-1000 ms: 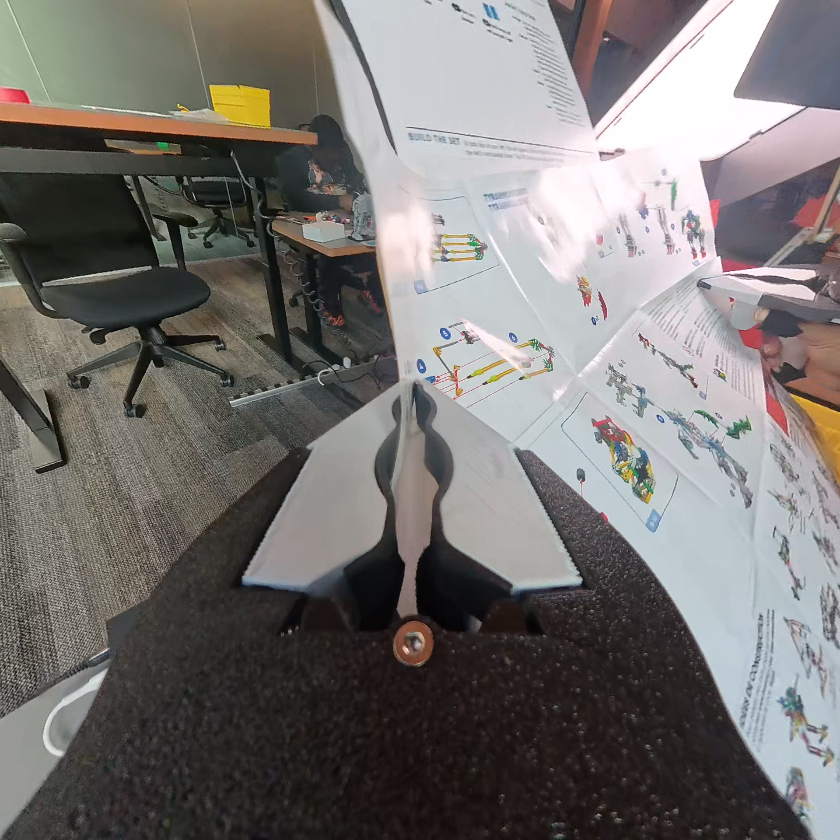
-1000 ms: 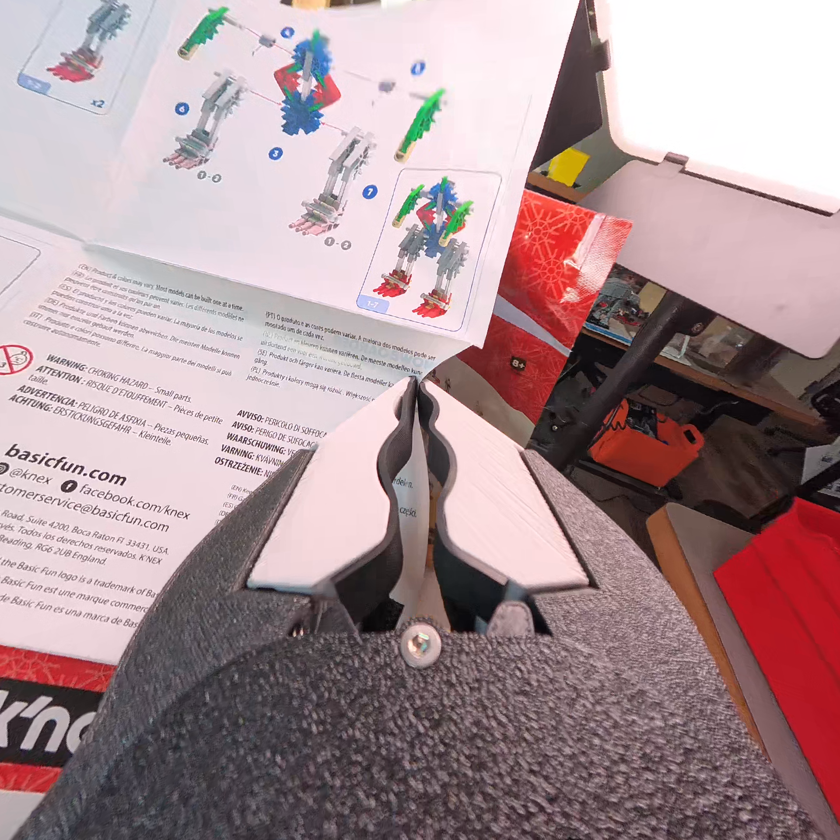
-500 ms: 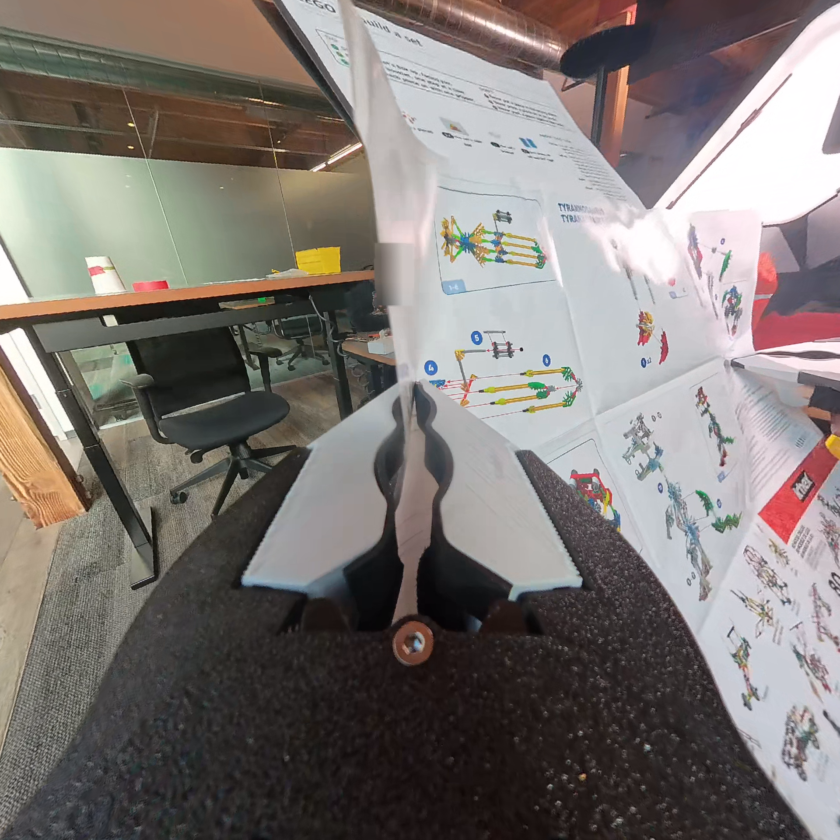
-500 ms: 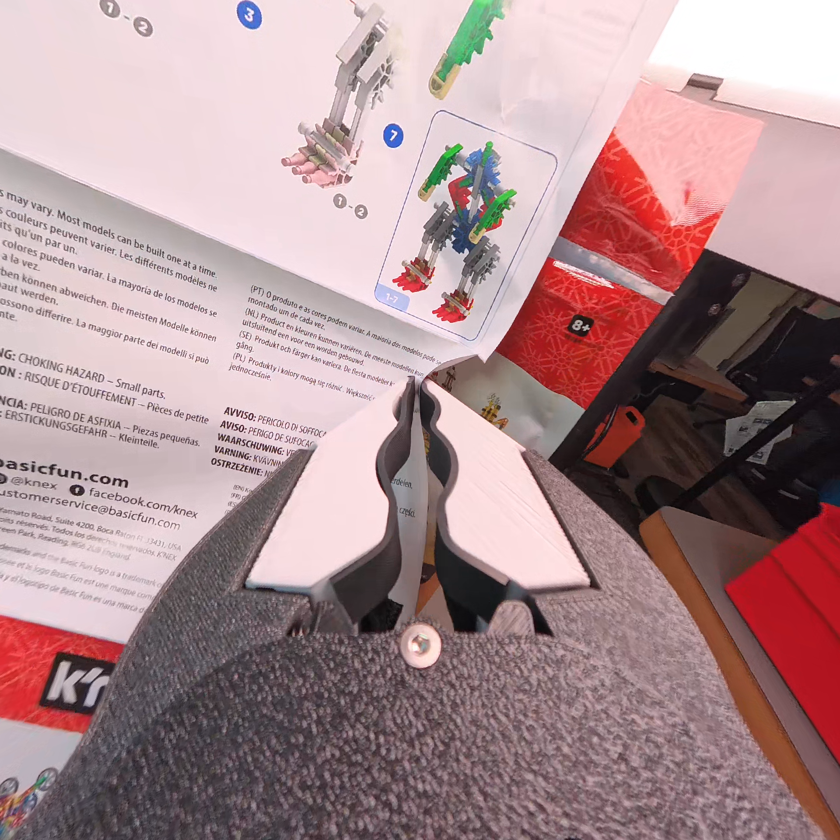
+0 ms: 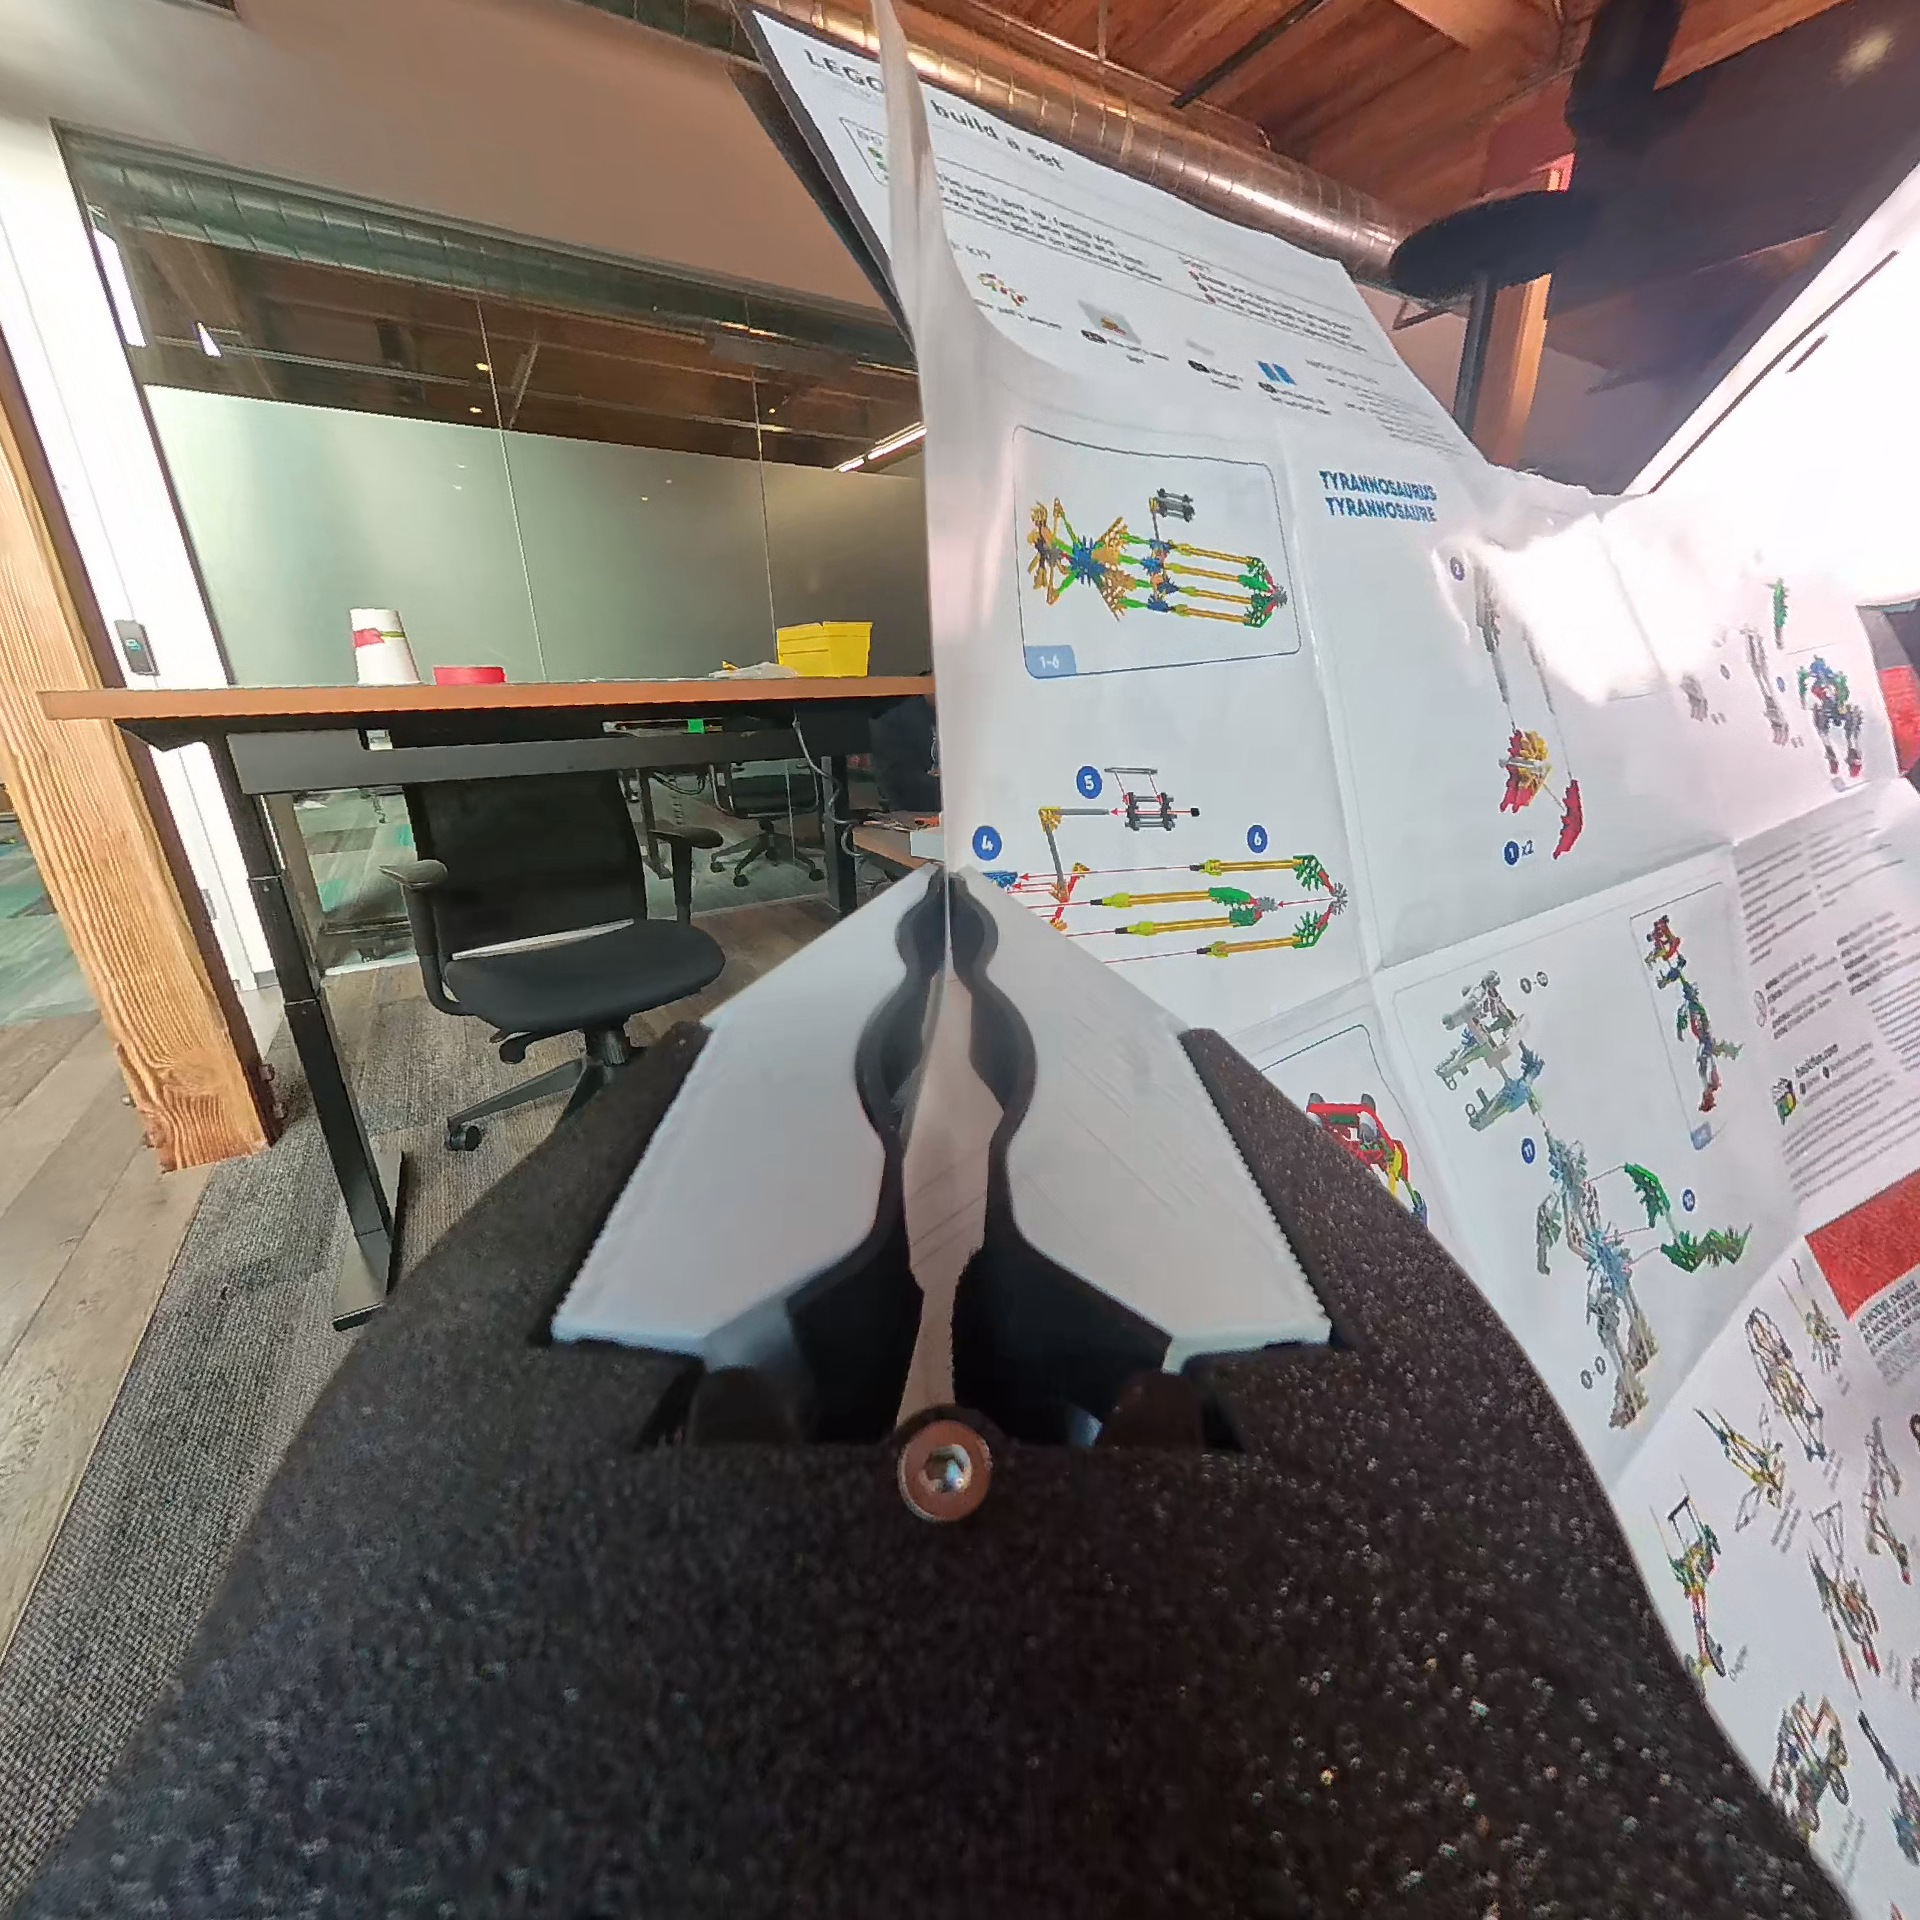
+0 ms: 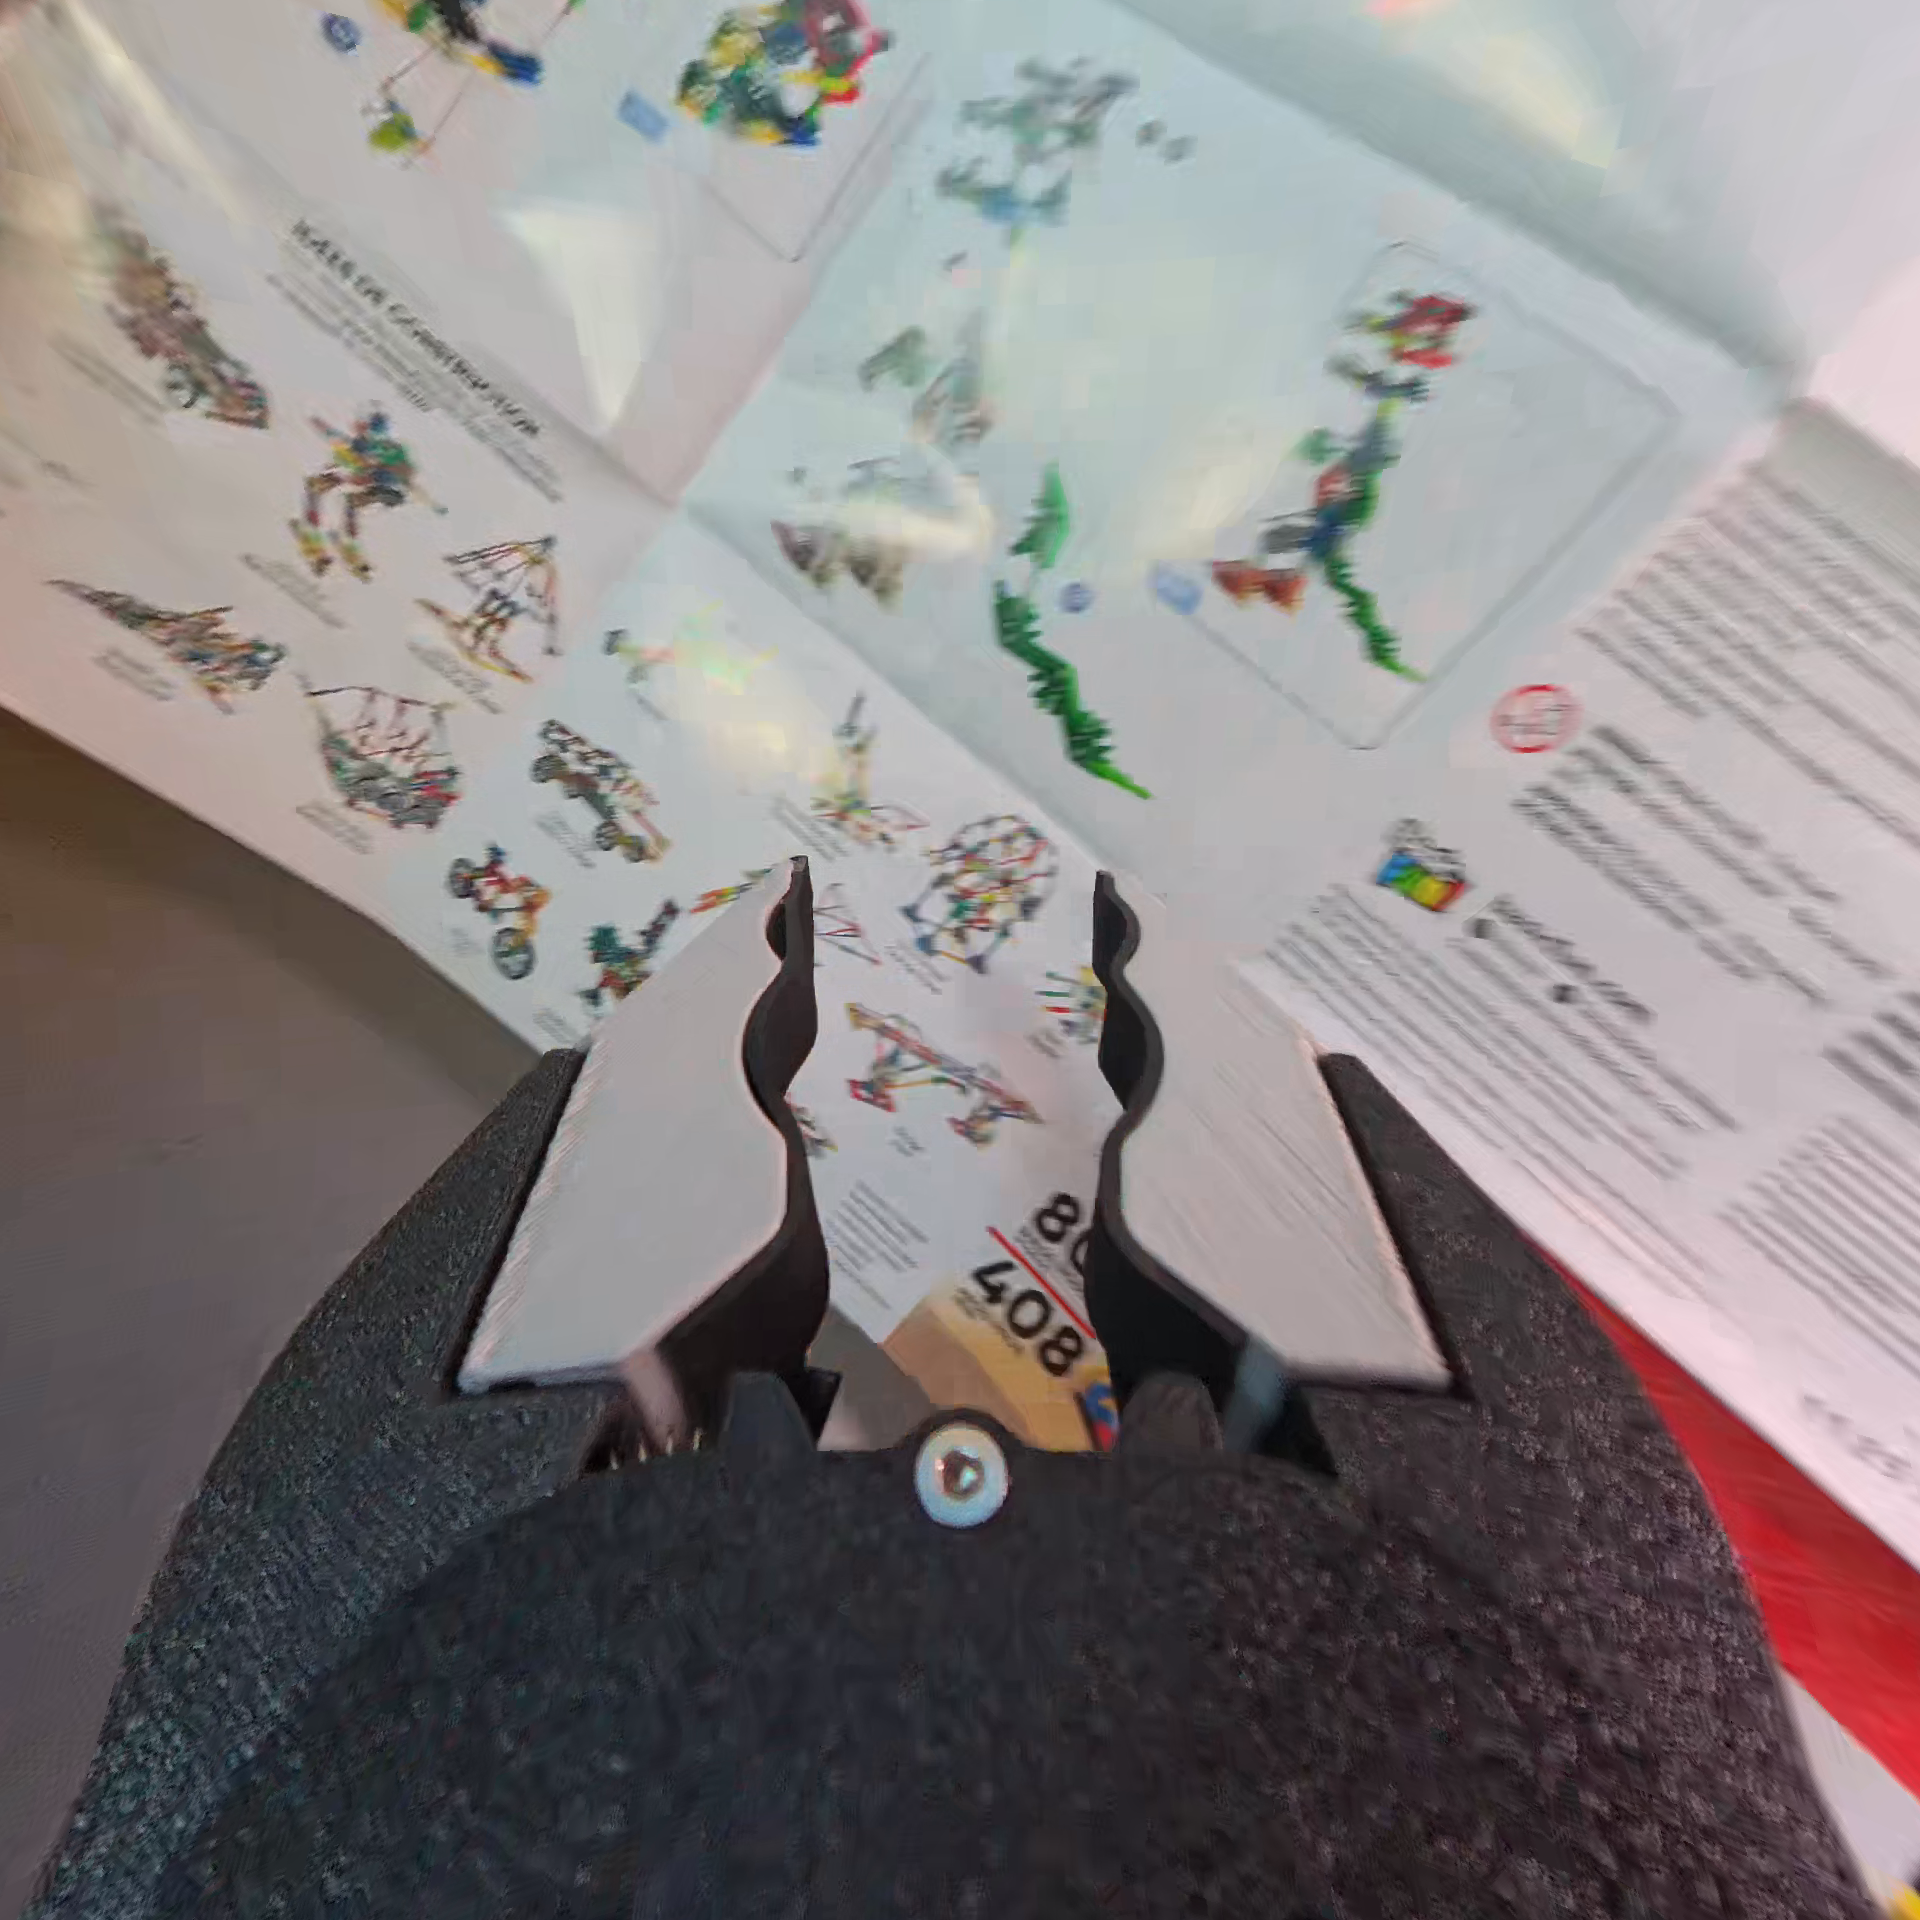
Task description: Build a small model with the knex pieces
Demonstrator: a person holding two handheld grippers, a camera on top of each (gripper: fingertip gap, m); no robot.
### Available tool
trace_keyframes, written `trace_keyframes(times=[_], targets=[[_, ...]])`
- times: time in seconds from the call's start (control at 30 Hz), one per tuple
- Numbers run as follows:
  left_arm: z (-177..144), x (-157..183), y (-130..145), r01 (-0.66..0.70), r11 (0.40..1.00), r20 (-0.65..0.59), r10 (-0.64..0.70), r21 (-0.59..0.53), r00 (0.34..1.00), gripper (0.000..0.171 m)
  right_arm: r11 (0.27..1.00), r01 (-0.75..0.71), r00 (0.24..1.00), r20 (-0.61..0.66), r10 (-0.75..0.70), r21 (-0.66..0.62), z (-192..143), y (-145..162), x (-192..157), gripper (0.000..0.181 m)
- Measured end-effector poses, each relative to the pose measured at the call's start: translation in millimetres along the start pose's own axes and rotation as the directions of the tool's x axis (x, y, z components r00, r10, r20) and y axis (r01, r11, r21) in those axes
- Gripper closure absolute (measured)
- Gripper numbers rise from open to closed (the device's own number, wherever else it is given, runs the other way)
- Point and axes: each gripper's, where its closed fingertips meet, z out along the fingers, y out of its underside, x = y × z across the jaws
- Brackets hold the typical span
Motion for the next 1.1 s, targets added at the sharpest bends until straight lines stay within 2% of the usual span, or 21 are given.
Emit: trace_keyframes(times=[0.1,0.13,0.27,0.33,0.43,0.6,0.7,0.77,0.8,0.83,0.9,1.0,1.1], targets=[[2,9,-5,-0.027,1.000,-0.003,0.027,0.001,1.000,0.171,0.984,0.005,0.995,0.097,0.012,-0.176,51,35,-65,0.110],[3,12,-5,-0.045,0.999,-0.012,0.045,-0.006,0.999,0.171,0.976,0.002,0.997,0.078,0.016,-0.217,67,47,-71,0.103],[1,23,-1,-0.160,0.984,-0.065,0.155,-0.073,0.986,0.171,0.972,-0.049,0.998,-0.048,0.039,-0.231,103,68,-61,0.104],[-1,23,0,-0.174,0.981,-0.099,0.165,-0.090,0.981,0.171,0.974,-0.031,0.997,-0.082,0.013,-0.223,107,69,-57,0.104],[-5,19,2,-0.145,0.984,-0.129,0.132,-0.103,0.983,0.171,0.968,-0.058,0.997,-0.065,0.043,-0.245,100,69,-61,0.100],[-19,5,1,-0.165,0.985,-0.042,0.163,-0.046,0.986,0.171,0.996,-0.086,0.992,-0.100,0.082,-0.035,62,4,-65,0.105],[-20,3,4,-0.182,0.982,-0.003,0.182,-0.049,0.983,0.171,0.999,-0.039,0.984,-0.175,0.043,0.026,71,-24,-61,0.091],[-21,3,3,-0.197,0.979,0.007,0.198,-0.054,0.980,0.171,1.000,0.014,0.968,-0.251,-0.012,0.005,90,-24,-49,0.084],[-22,3,1,-0.200,0.978,0.010,0.201,-0.054,0.980,0.171,0.997,0.067,0.946,-0.321,-0.053,0.031,95,-26,-41,0.091],[-23,2,0,-0.194,0.979,0.008,0.195,-0.055,0.981,0.171,0.993,0.118,0.934,-0.342,-0.102,0.026,101,-25,-41,0.084],[-27,1,1,-0.168,0.984,-0.010,0.167,-0.064,0.986,0.170,0.983,0.183,0.910,-0.382,-0.161,0.023,103,-28,-39,0.082],[-36,-1,5,-0.161,0.983,-0.023,0.159,-0.086,0.987,0.167,0.983,0.172,0.913,-0.386,-0.137,0.059,93,-28,-34,0.079],[-46,-4,15,-0.134,0.983,-0.043,0.129,-0.127,0.991,0.163,0.992,0.119,0.921,-0.377,-0.098,0.031,73,-9,-27,0.078]])
